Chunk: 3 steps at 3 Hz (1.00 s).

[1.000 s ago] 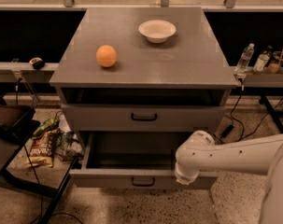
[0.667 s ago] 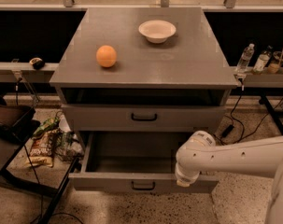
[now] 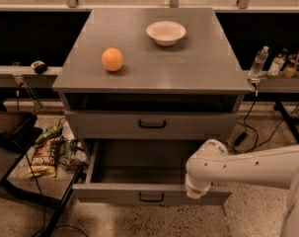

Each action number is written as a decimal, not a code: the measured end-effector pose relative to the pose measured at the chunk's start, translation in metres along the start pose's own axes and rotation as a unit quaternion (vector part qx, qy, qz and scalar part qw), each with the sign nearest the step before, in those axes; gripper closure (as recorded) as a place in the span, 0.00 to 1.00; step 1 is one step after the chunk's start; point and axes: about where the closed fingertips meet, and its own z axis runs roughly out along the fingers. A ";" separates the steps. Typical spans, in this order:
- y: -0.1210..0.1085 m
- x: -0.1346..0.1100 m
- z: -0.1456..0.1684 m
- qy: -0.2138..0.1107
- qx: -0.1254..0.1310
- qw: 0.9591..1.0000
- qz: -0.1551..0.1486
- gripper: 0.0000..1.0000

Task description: Open middle drawer

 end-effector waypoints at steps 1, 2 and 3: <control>0.011 0.003 0.000 -0.001 -0.012 1.000 0.000 1.00; 0.011 0.003 -0.002 -0.001 -0.012 1.000 0.000 1.00; 0.025 0.011 -0.001 0.000 -0.025 1.000 0.006 1.00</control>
Offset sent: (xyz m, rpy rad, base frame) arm -0.1974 -0.0376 -0.0582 0.1097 0.3438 -0.0994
